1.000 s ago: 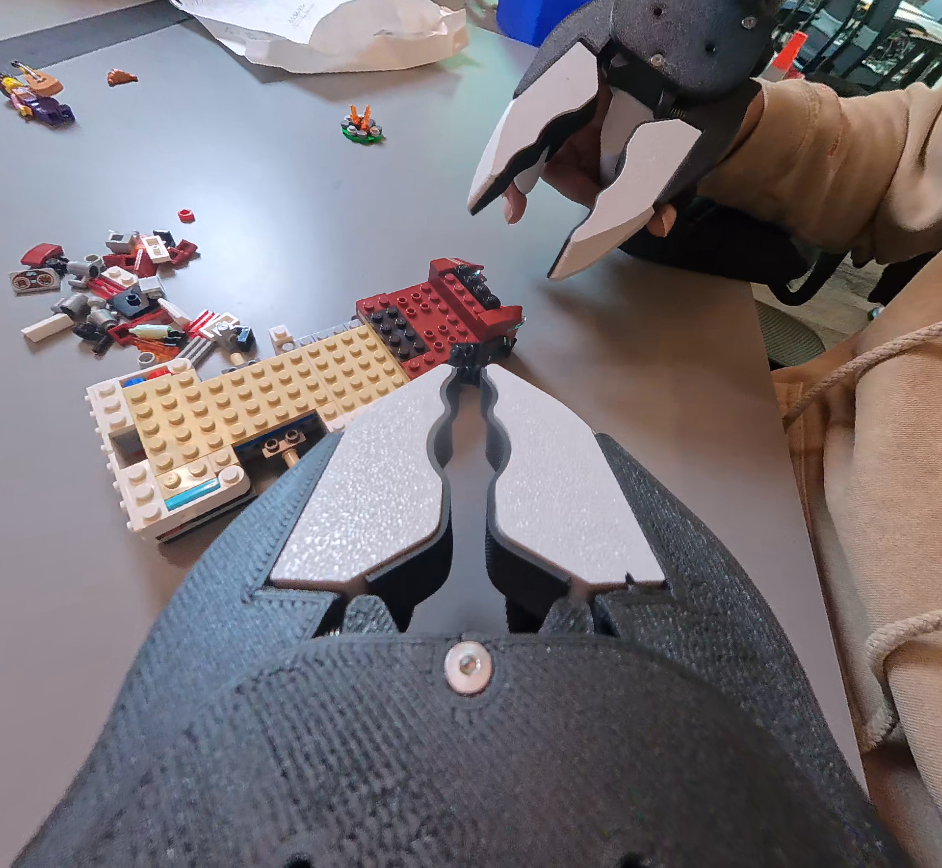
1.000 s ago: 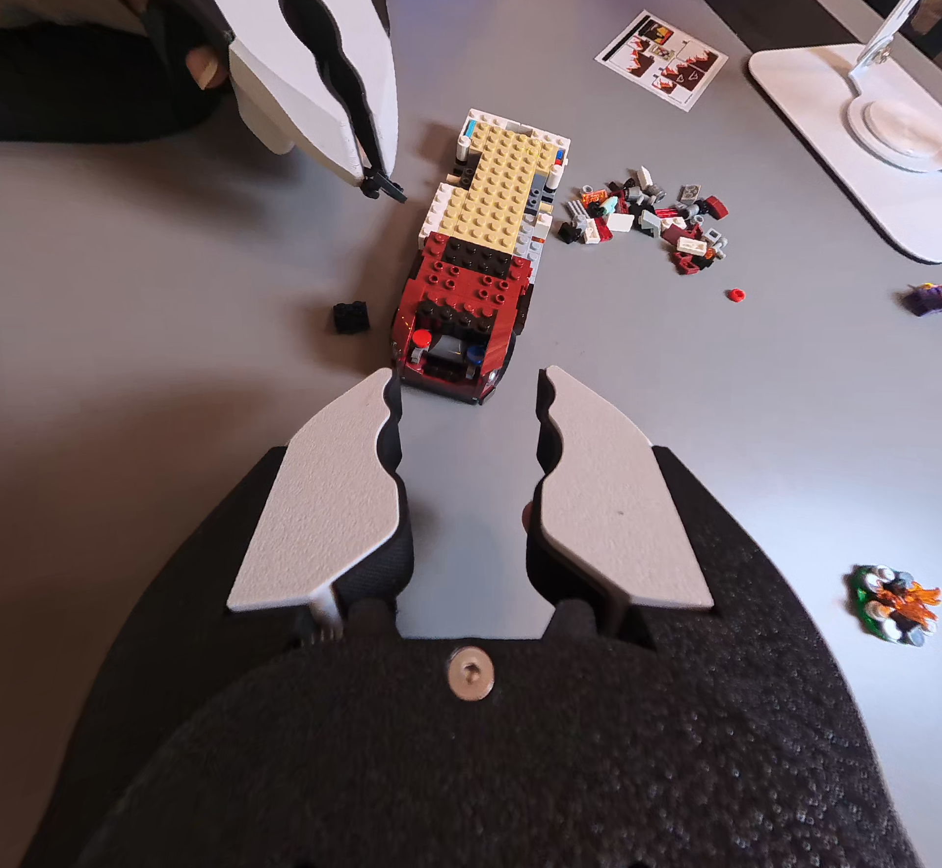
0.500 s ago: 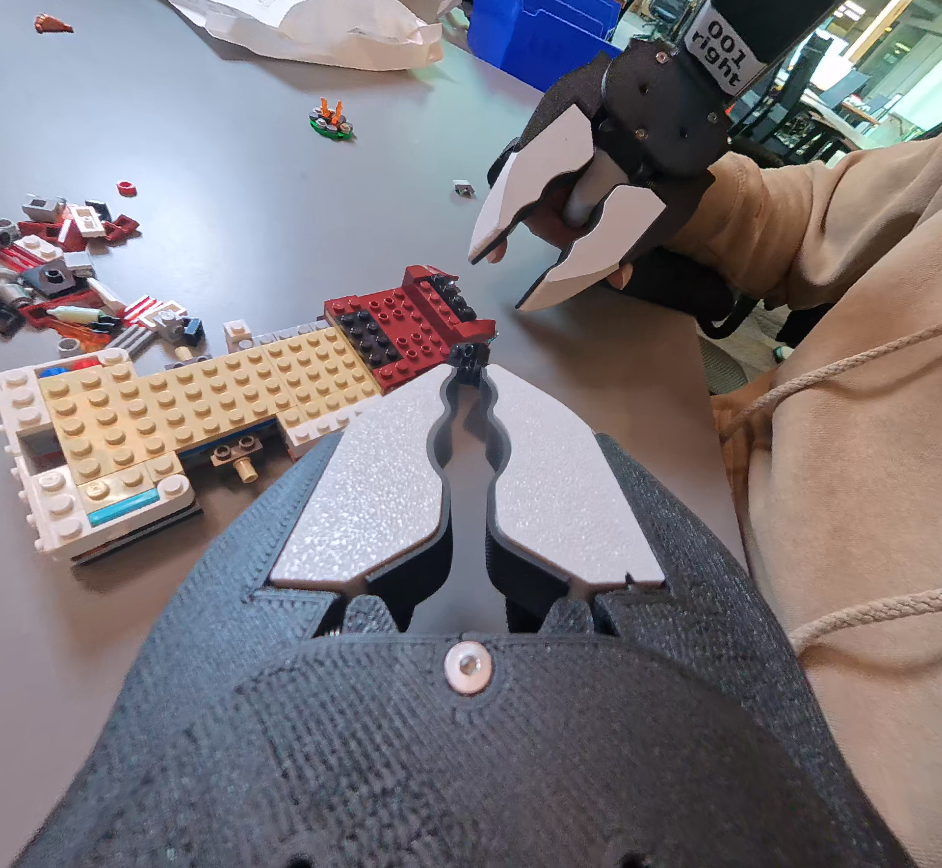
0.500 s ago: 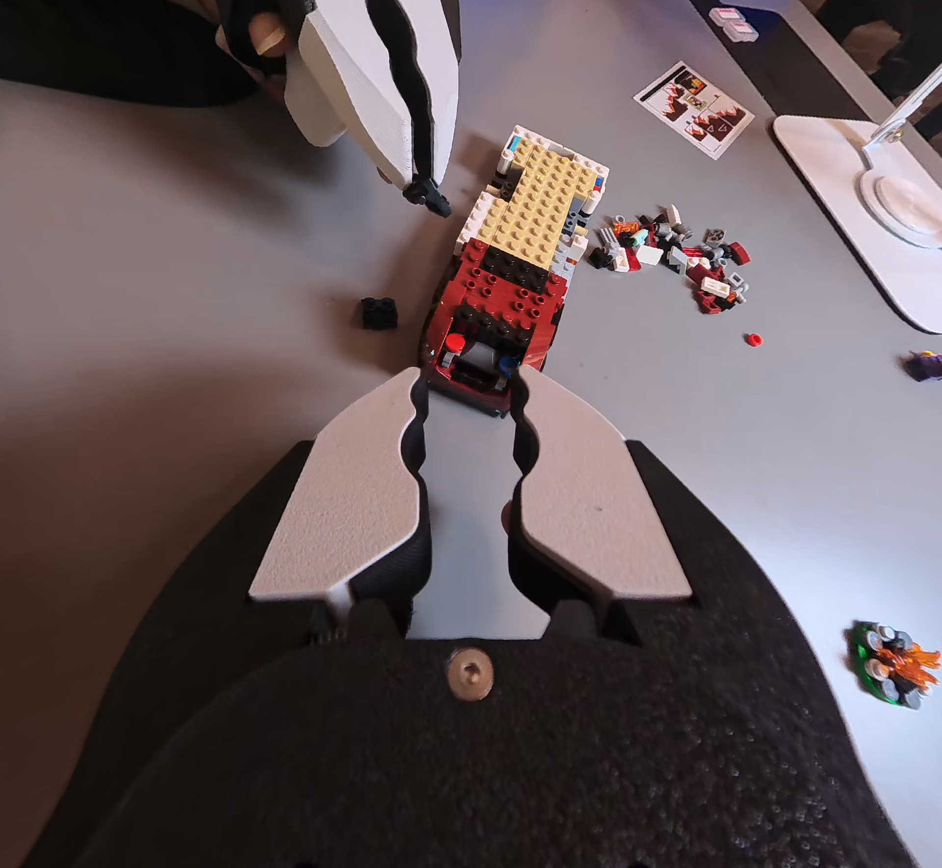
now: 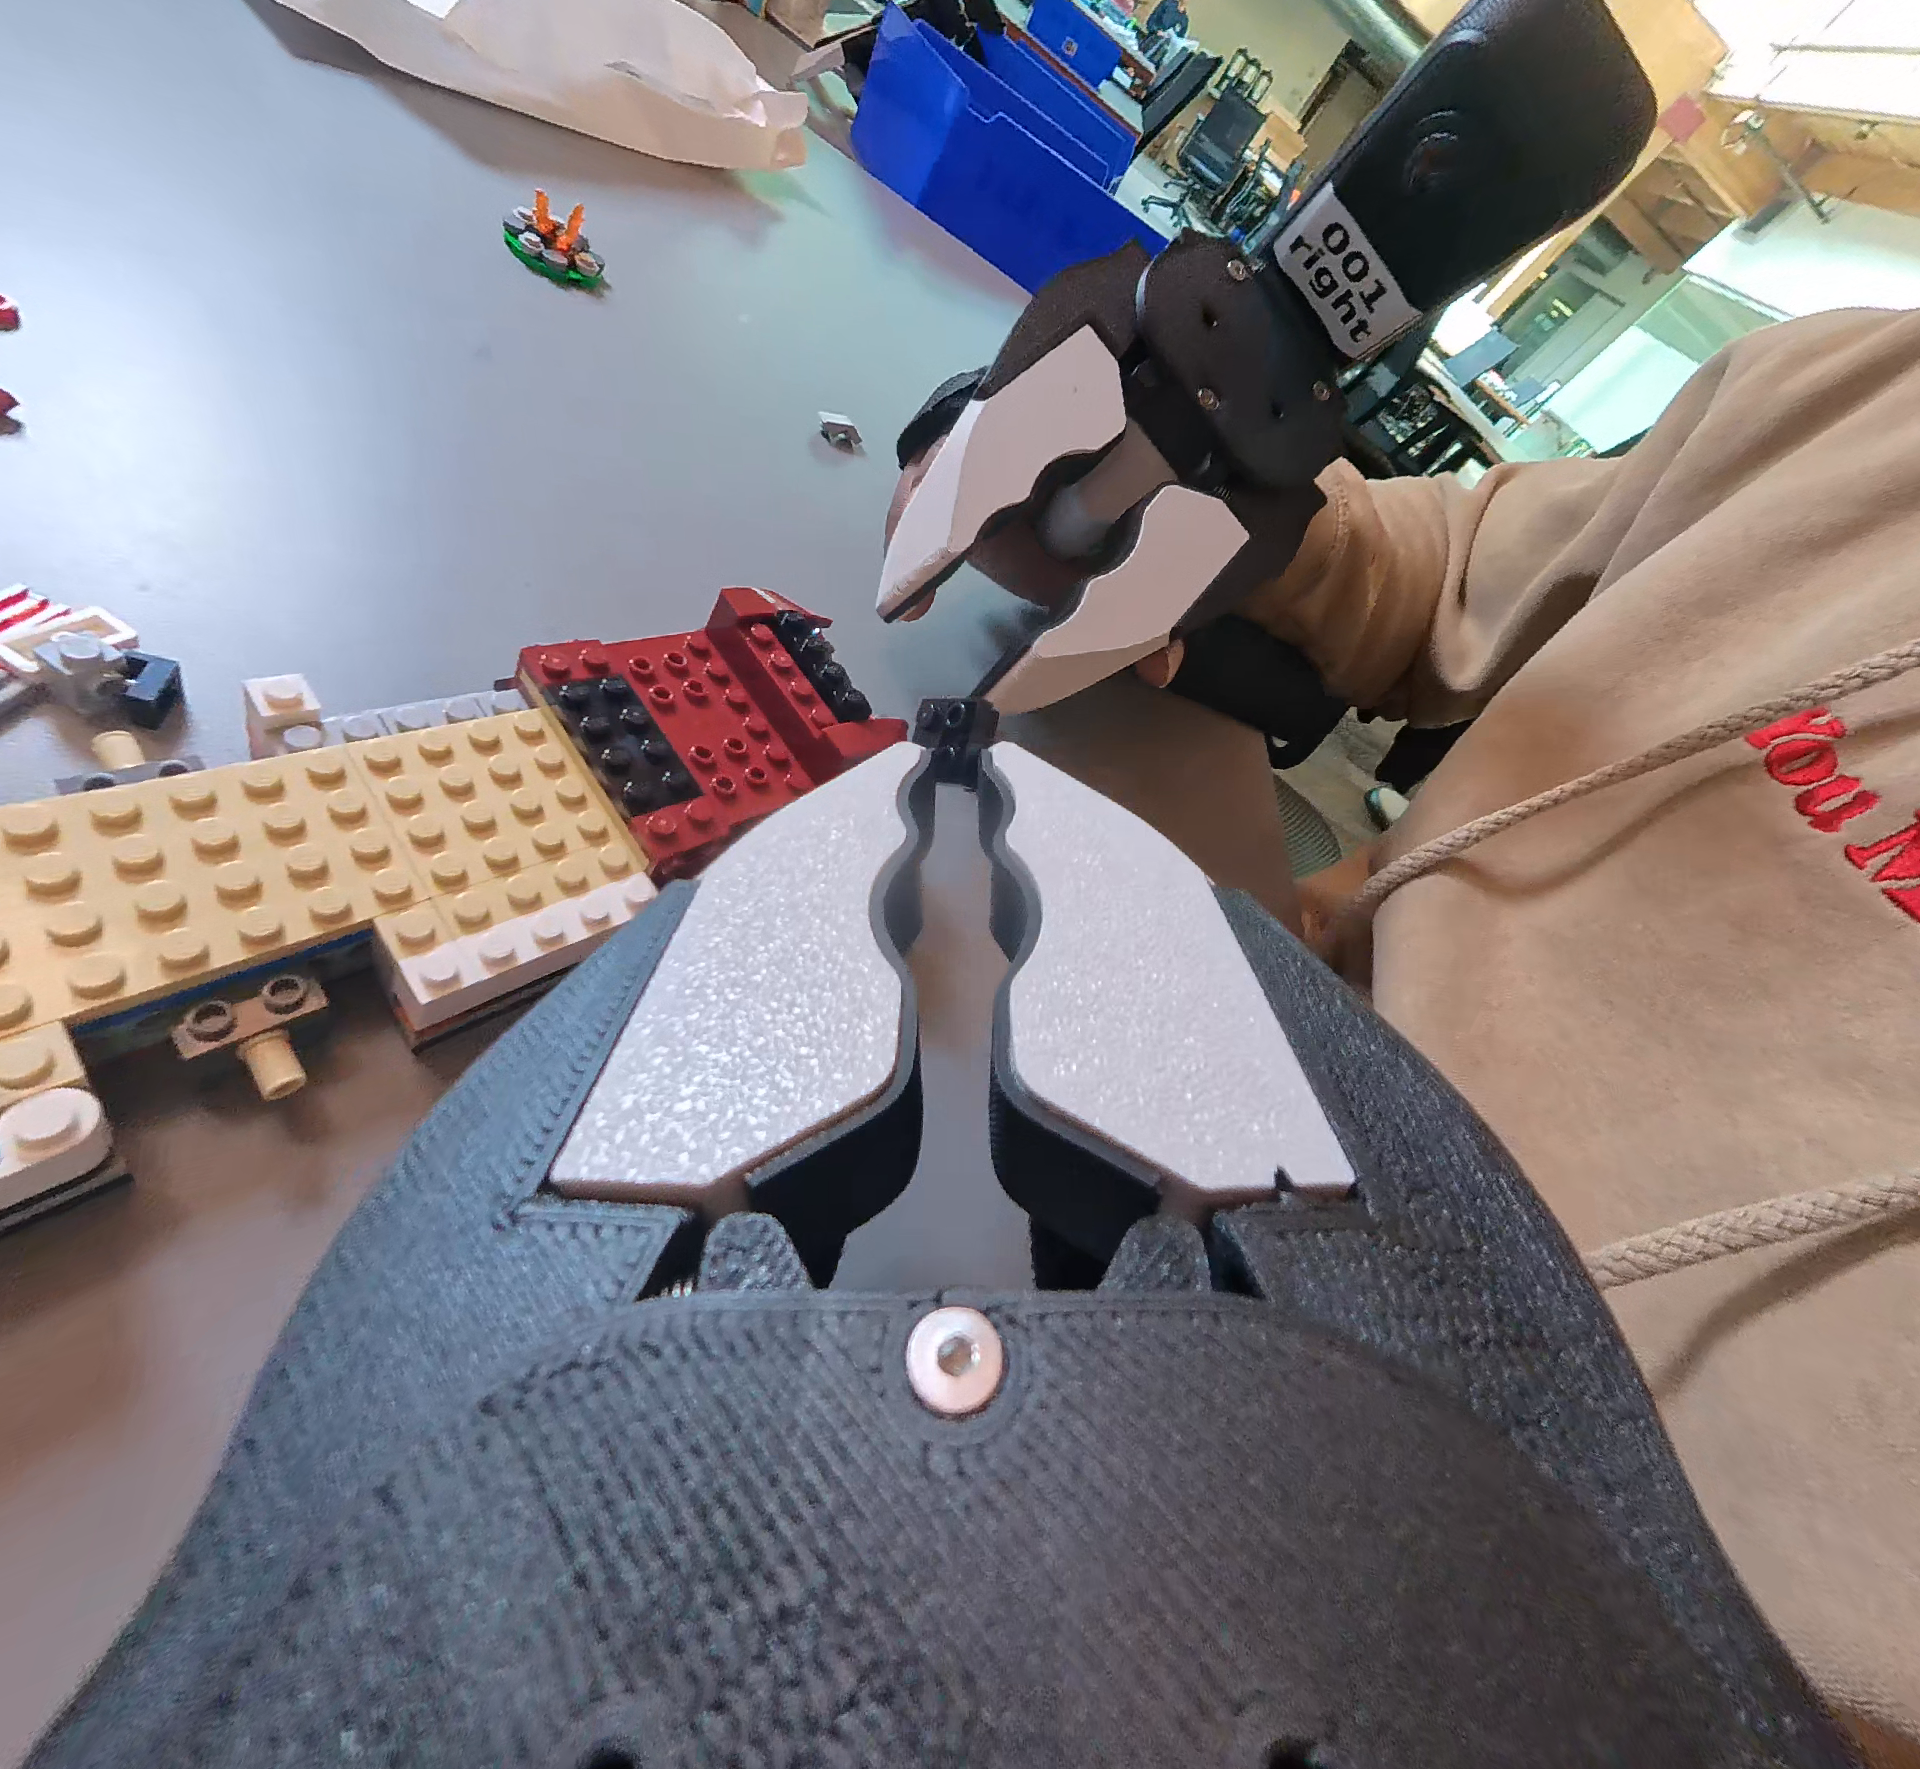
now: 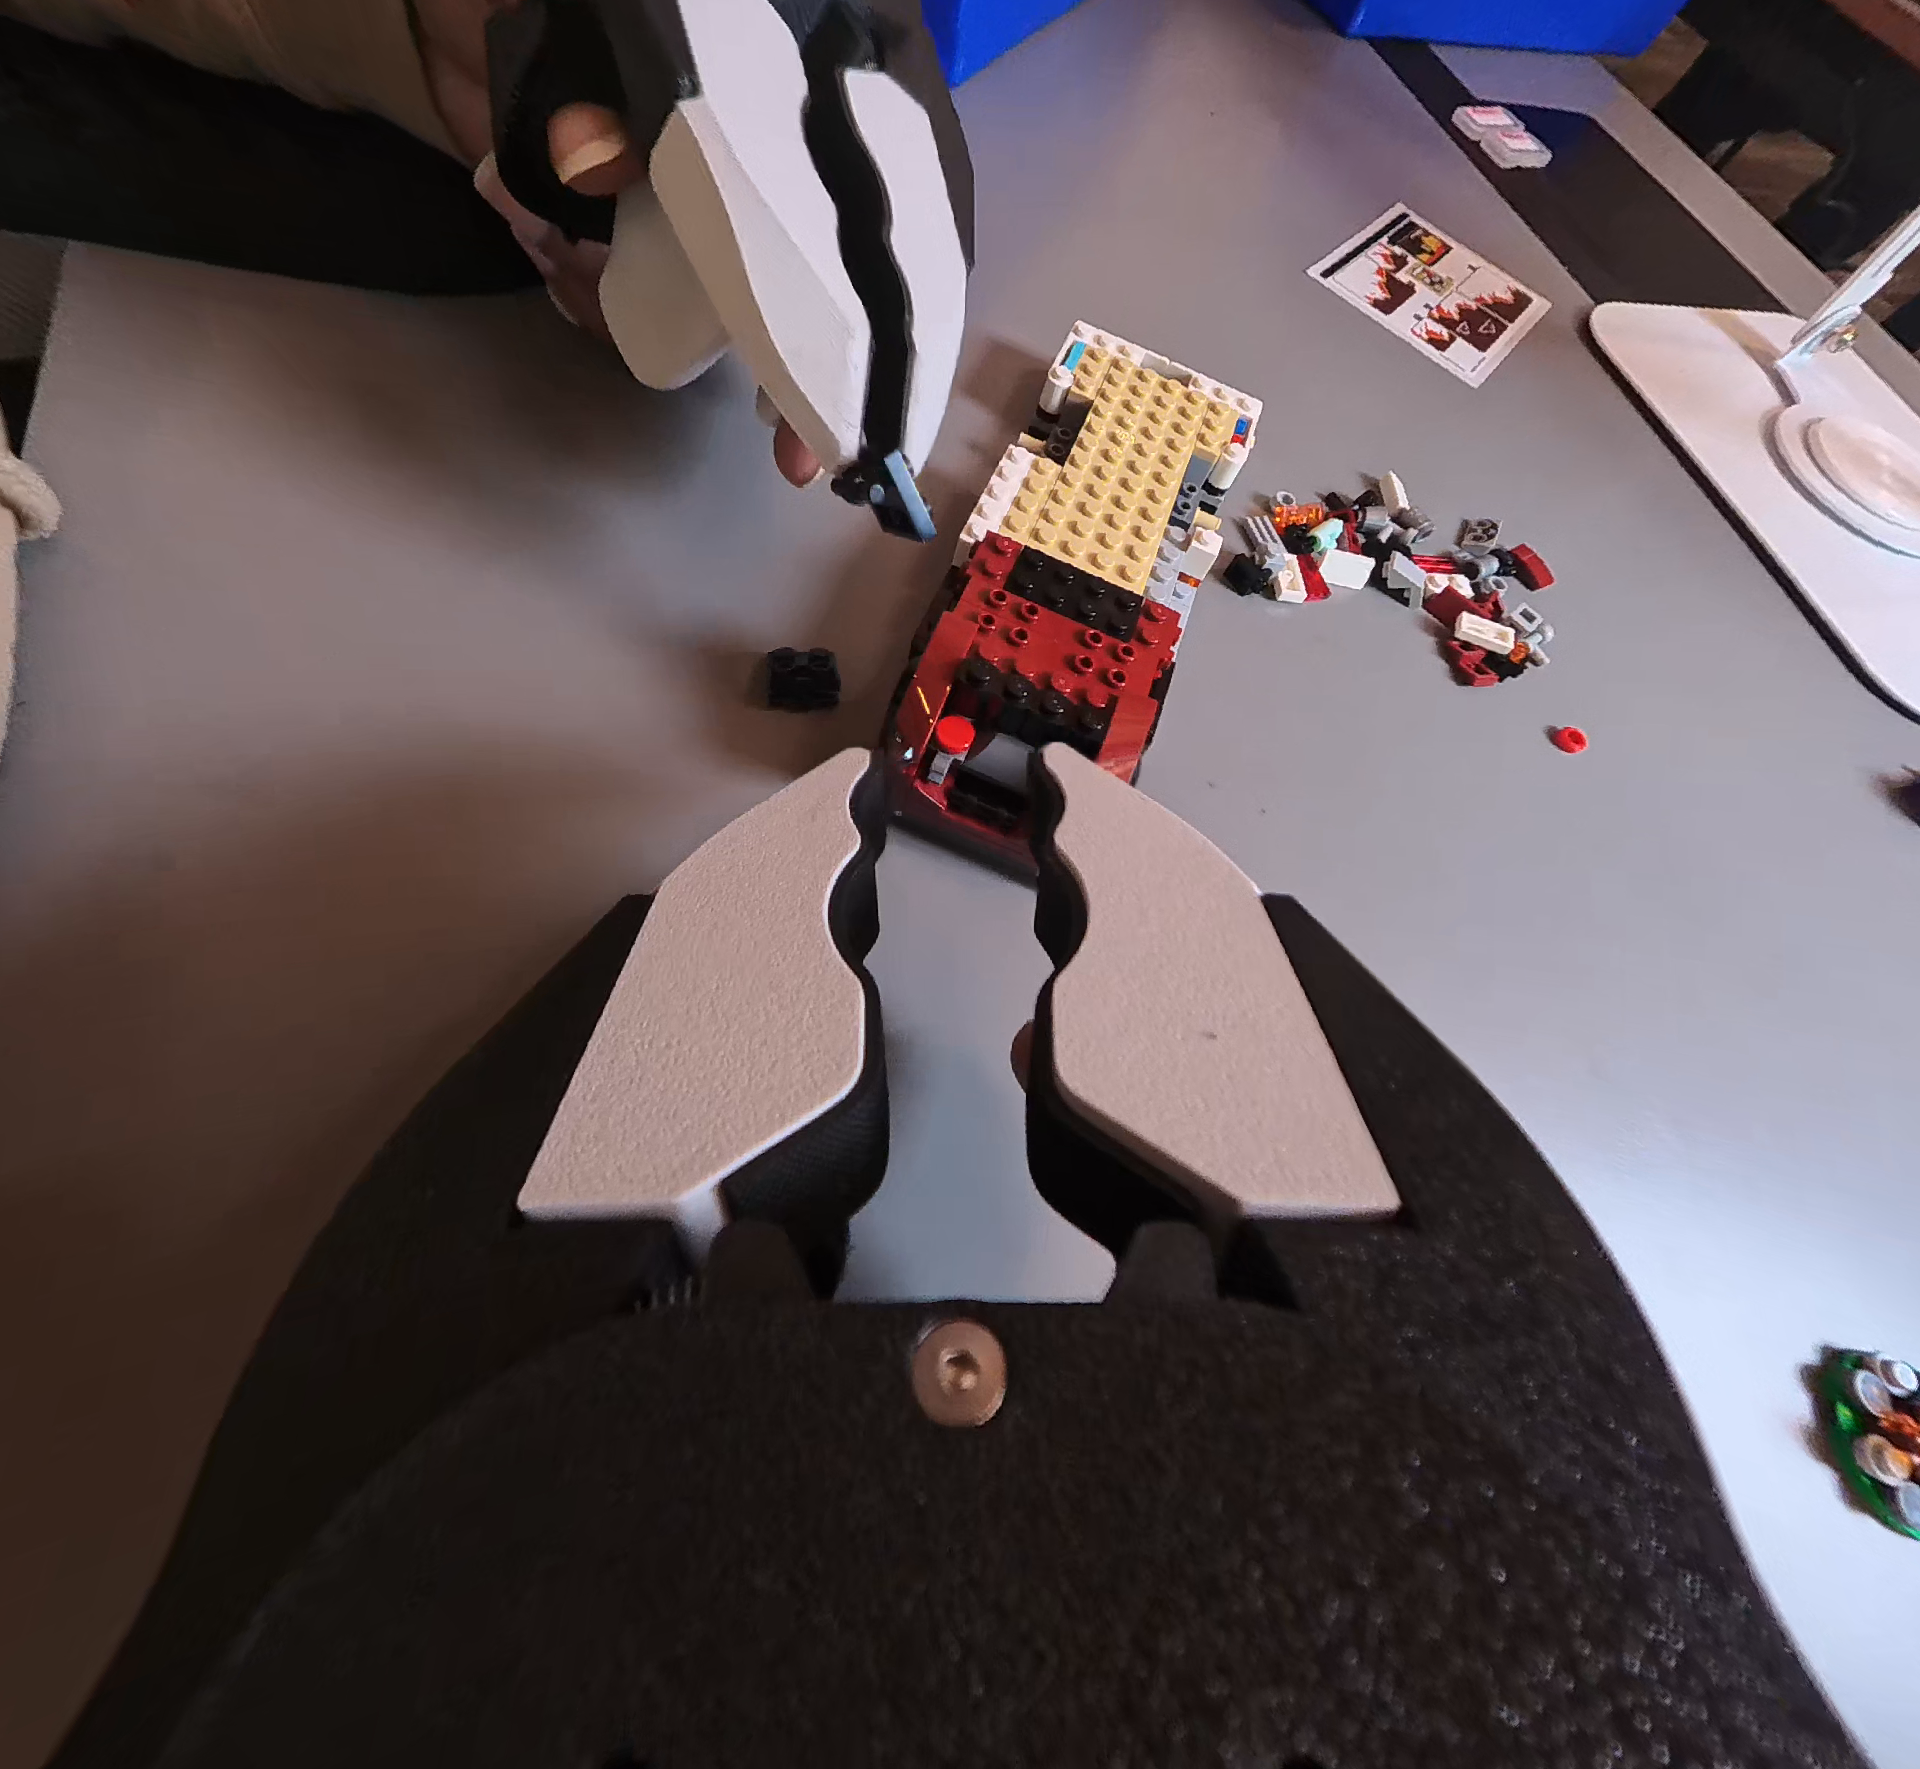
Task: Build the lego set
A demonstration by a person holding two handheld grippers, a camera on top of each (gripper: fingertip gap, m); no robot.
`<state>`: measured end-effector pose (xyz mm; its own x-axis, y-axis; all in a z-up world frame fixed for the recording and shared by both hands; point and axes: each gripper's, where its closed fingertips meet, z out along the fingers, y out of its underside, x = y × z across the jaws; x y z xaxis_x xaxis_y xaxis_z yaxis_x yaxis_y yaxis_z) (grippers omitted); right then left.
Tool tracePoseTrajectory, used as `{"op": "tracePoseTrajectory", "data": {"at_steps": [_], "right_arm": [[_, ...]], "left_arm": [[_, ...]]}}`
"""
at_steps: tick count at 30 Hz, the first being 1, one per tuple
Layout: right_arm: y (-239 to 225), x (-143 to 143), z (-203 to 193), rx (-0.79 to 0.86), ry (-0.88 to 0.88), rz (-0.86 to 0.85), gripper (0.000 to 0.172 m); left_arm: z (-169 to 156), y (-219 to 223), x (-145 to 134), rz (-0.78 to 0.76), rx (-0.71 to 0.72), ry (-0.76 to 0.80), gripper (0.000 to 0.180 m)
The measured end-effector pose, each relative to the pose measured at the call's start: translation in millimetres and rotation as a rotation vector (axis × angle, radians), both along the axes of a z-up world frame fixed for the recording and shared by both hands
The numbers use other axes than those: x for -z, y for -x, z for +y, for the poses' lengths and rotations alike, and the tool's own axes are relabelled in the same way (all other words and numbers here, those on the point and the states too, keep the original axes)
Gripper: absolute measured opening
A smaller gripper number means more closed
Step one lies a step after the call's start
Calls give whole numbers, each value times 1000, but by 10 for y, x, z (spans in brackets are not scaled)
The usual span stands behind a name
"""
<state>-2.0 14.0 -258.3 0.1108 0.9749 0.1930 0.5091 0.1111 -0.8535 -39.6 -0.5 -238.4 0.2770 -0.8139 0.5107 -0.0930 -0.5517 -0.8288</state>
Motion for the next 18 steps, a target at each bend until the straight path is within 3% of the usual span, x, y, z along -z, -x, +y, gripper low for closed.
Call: {"op": "tracePoseTrajectory", "data": {"at_steps": [11, 18], "right_arm": [[155, -127, -213, -92, -24, 96, 25], [195, -214, -316, -139, -47, 148, 16]], "left_arm": [[-112, -142, -41, -52, 58, 56, 8], [-220, -216, -65, -69, 113, 62, 8]]}}
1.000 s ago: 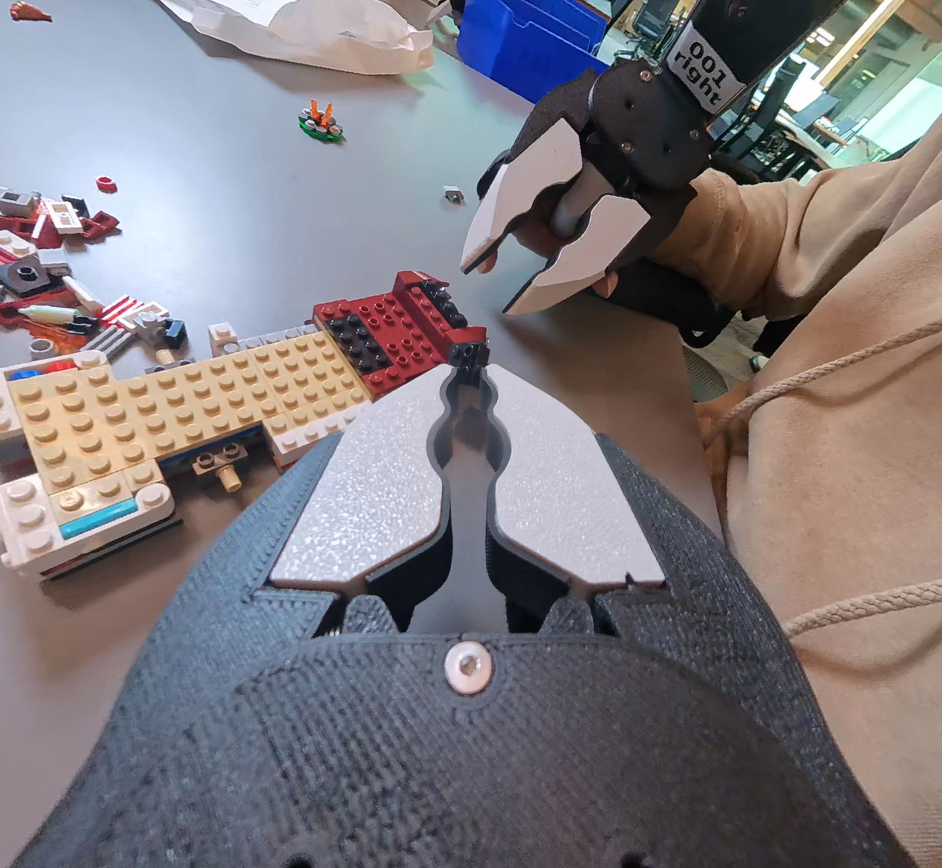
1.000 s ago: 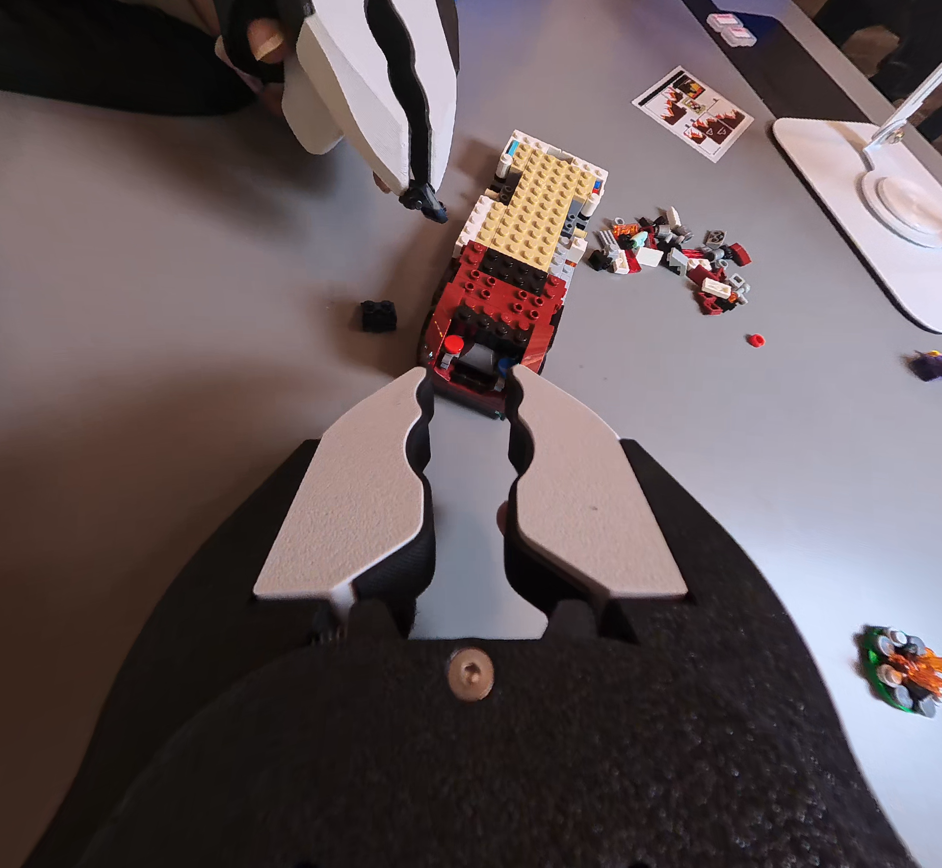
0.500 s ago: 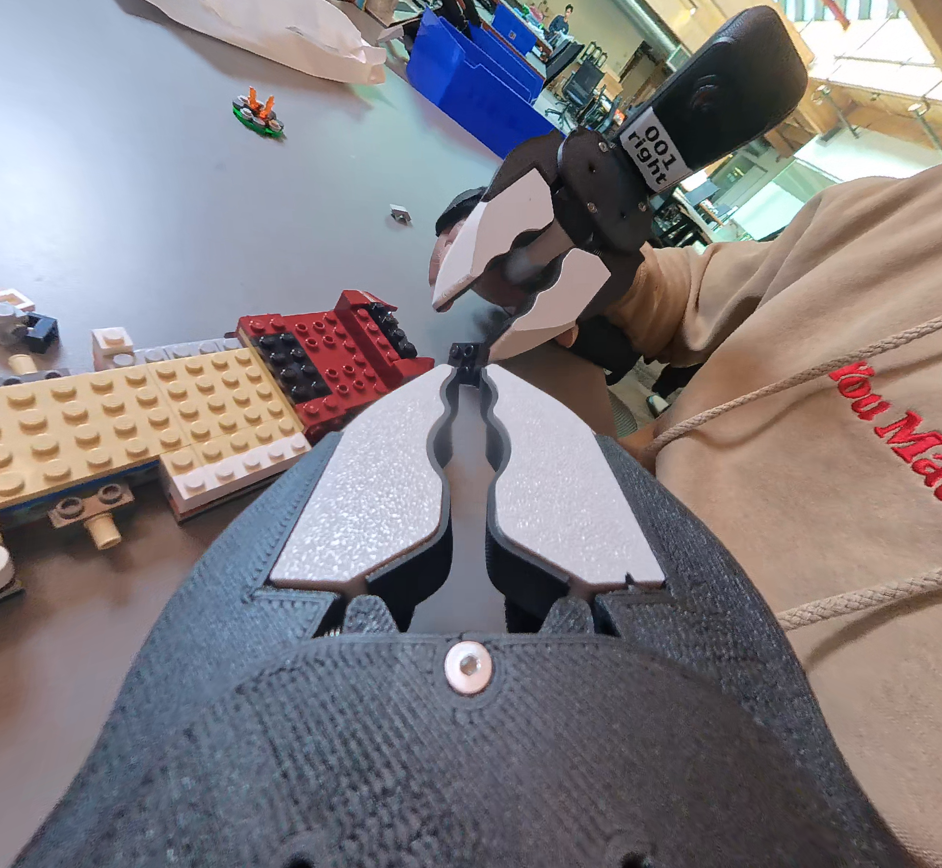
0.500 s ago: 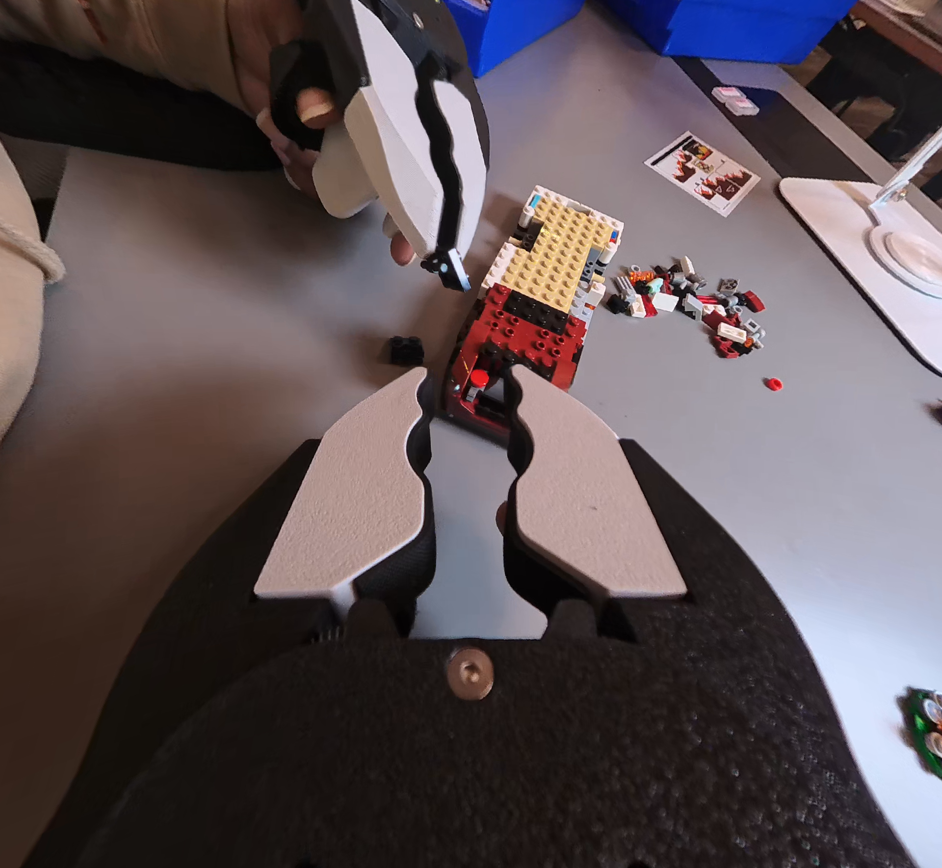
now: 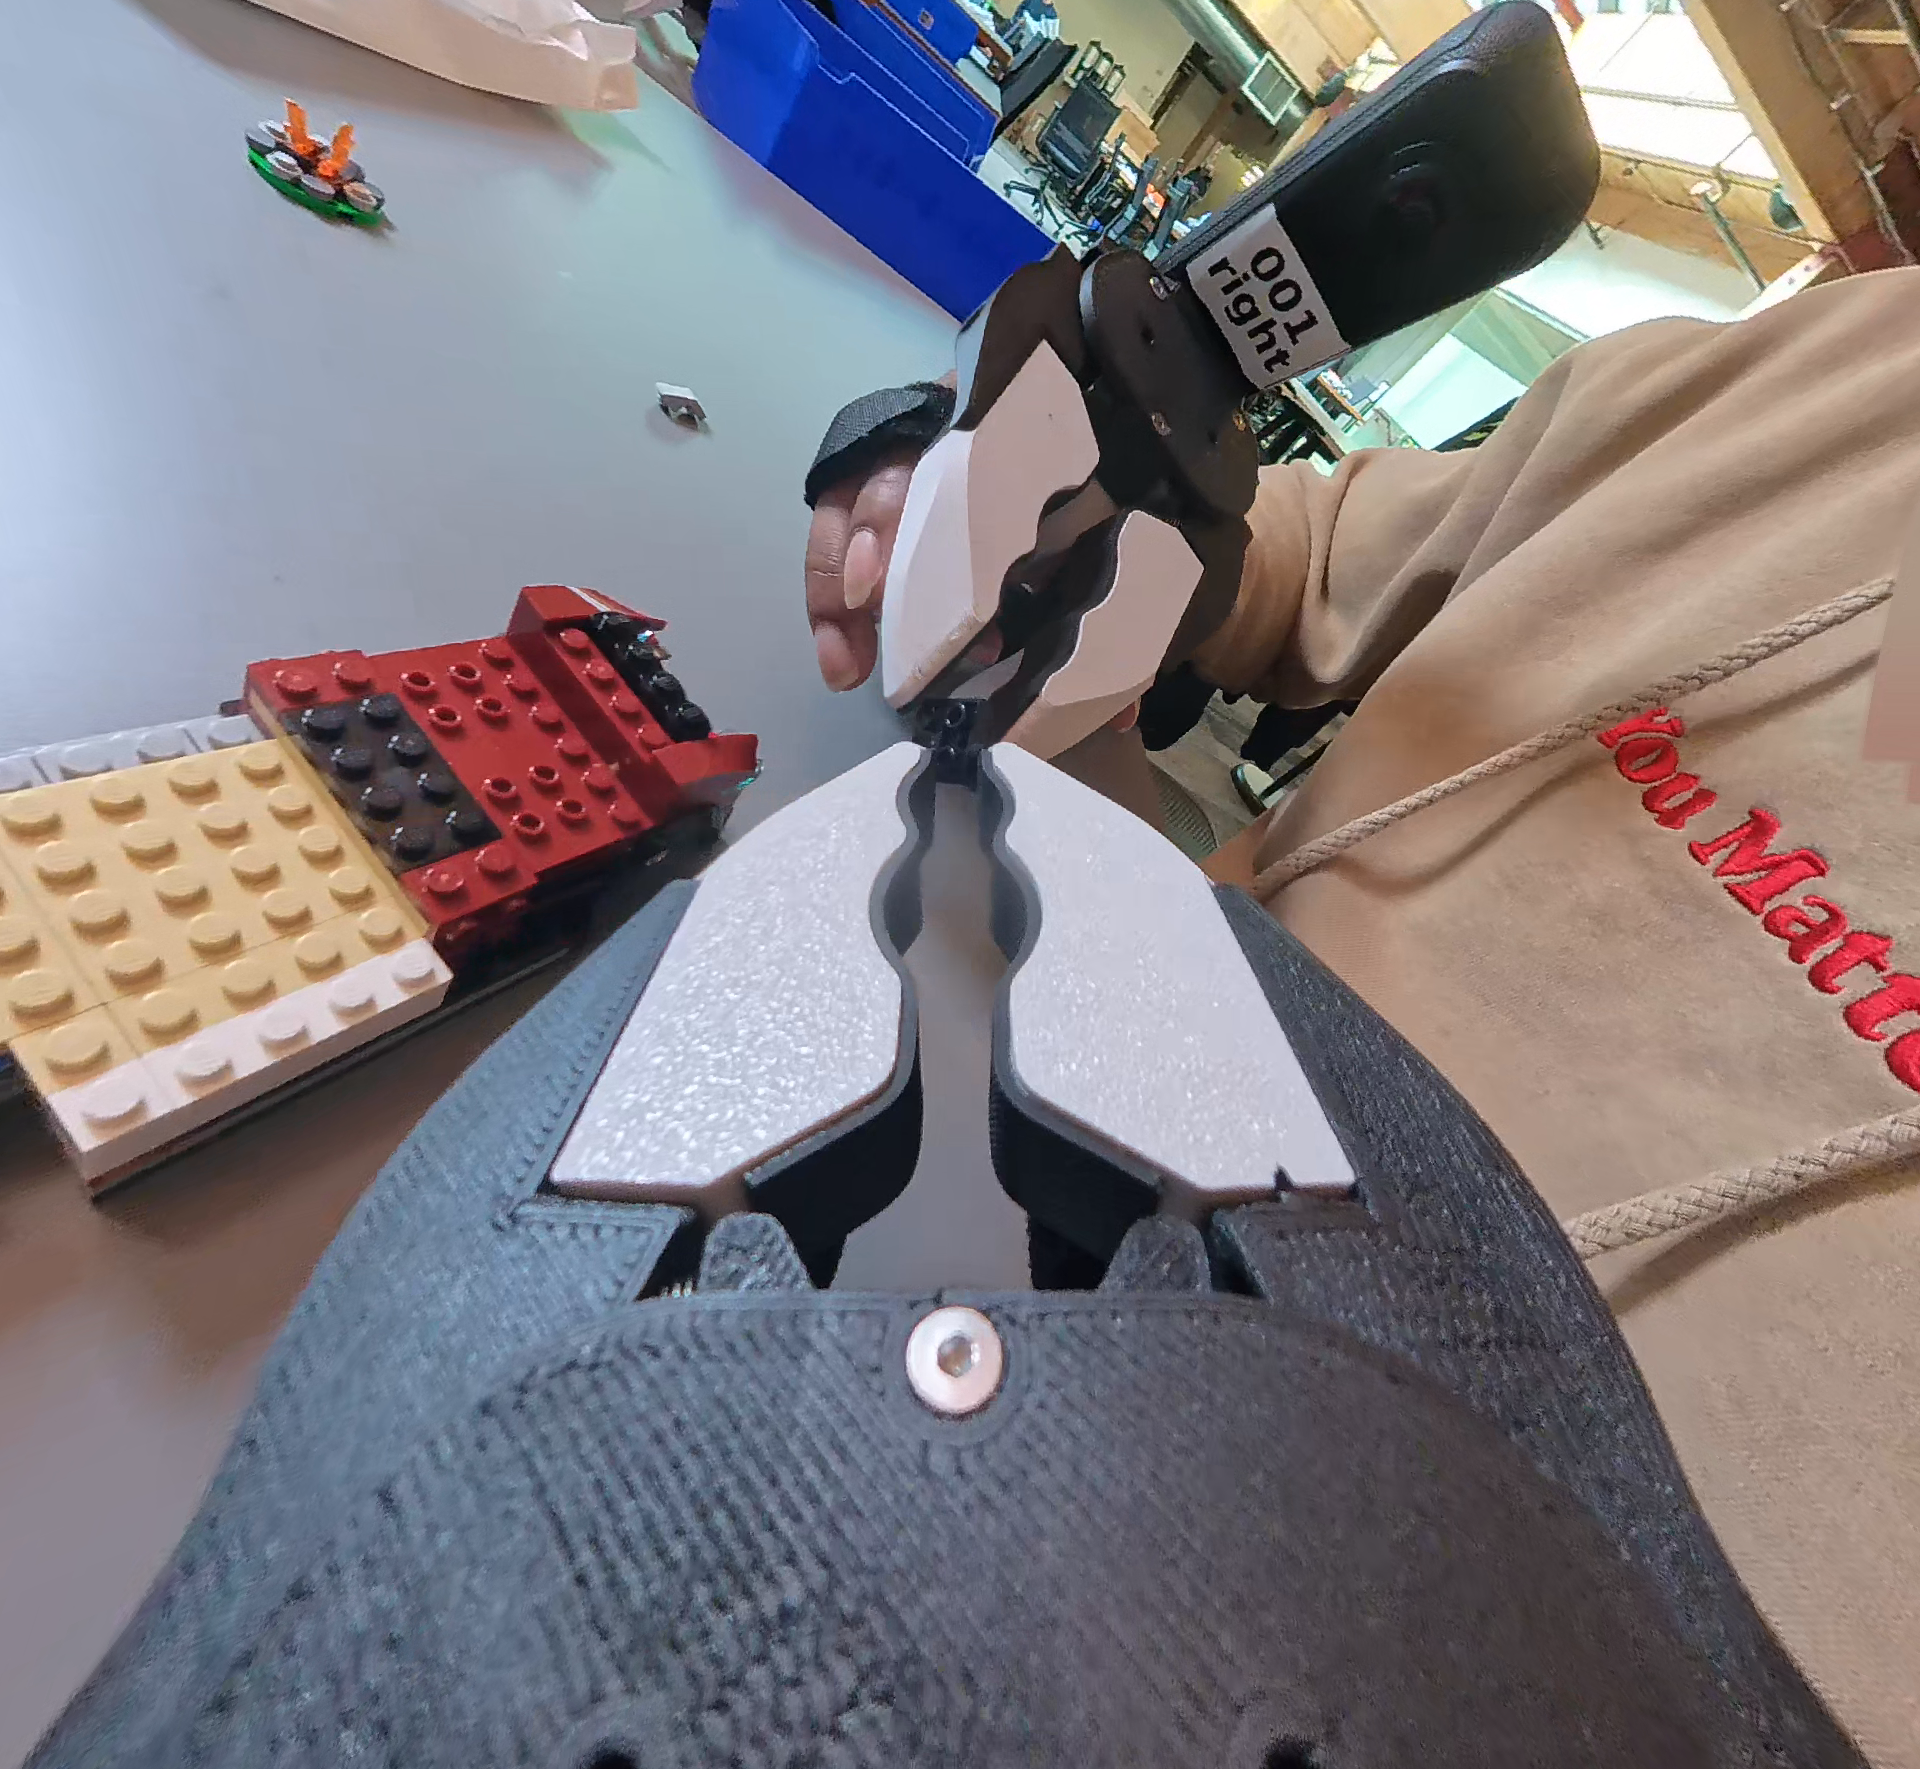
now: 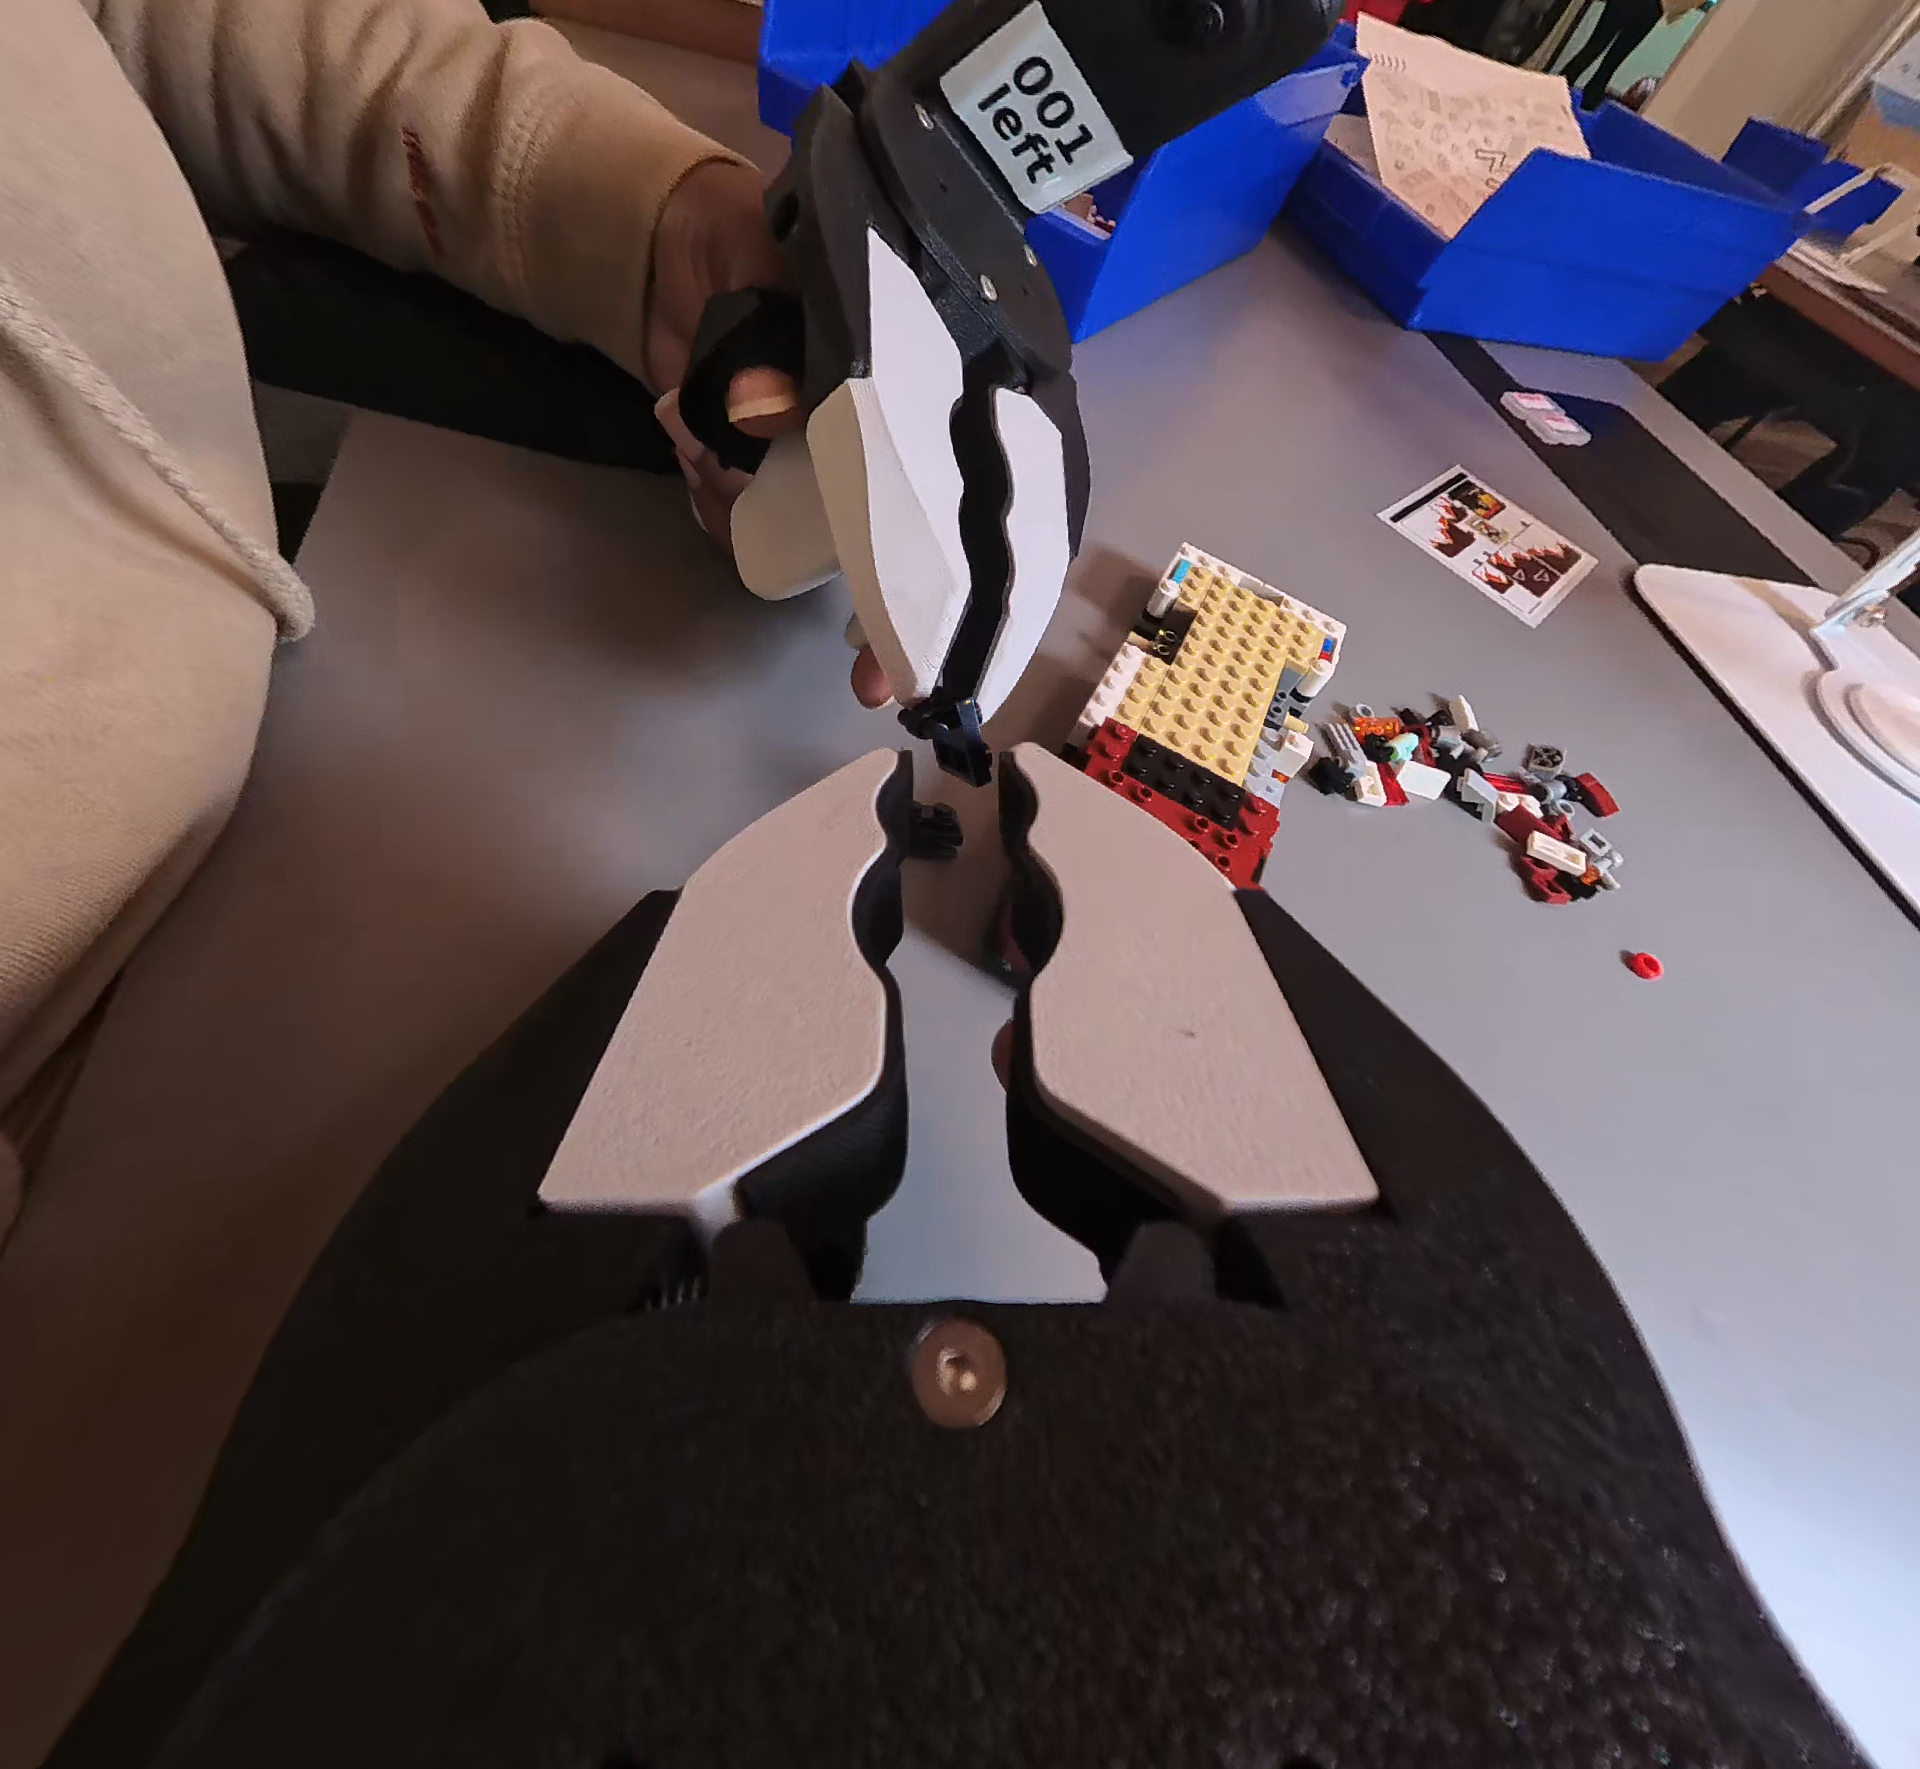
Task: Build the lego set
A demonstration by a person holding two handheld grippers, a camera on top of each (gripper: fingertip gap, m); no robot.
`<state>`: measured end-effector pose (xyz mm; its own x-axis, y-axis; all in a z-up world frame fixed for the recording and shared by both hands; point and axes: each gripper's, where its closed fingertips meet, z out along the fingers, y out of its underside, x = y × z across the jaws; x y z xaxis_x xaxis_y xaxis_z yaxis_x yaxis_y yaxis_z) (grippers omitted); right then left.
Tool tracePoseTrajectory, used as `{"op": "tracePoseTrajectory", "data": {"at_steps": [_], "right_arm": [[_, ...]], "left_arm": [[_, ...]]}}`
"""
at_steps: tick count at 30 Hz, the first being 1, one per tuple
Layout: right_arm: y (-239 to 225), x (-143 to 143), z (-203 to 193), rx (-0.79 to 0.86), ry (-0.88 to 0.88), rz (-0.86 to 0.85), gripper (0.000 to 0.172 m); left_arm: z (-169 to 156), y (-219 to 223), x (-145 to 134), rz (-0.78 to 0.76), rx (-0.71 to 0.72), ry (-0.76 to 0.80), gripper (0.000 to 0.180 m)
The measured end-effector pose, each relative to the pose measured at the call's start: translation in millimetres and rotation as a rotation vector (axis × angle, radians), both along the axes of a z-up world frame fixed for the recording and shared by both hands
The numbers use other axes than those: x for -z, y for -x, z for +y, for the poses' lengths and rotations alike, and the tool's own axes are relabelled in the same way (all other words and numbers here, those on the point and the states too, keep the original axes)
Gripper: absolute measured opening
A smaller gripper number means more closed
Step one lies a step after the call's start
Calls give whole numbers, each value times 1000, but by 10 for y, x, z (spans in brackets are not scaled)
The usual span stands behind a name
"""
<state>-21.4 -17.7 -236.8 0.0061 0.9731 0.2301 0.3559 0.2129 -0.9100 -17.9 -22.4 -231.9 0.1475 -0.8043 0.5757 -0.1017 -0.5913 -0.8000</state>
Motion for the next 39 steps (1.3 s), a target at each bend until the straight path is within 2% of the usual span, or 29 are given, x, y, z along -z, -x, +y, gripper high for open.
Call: {"op": "tracePoseTrajectory", "data": {"at_steps": [3, 13, 22, 29, 39], "right_arm": [[-2, -15, -15, -7, -15, 8, 7], [-18, 9, -27, -10, -18, -13, 5], [-30, -90, -12, -1, 25, 51, 5], [-19, -125, -31, -11, 69, 84, 5], [-25, -98, 8, 7, 80, 77, 5]], "left_arm": [[-39, -13, -5, 0, 21, -6, 8], [-35, -11, 11, 12, 13, -31, 8], [-29, -19, -6, 47, -7, -154, 18], [-43, -47, -70, 65, -27, -275, 14], [1, -31, -40, 126, -66, -368, 11]]}}
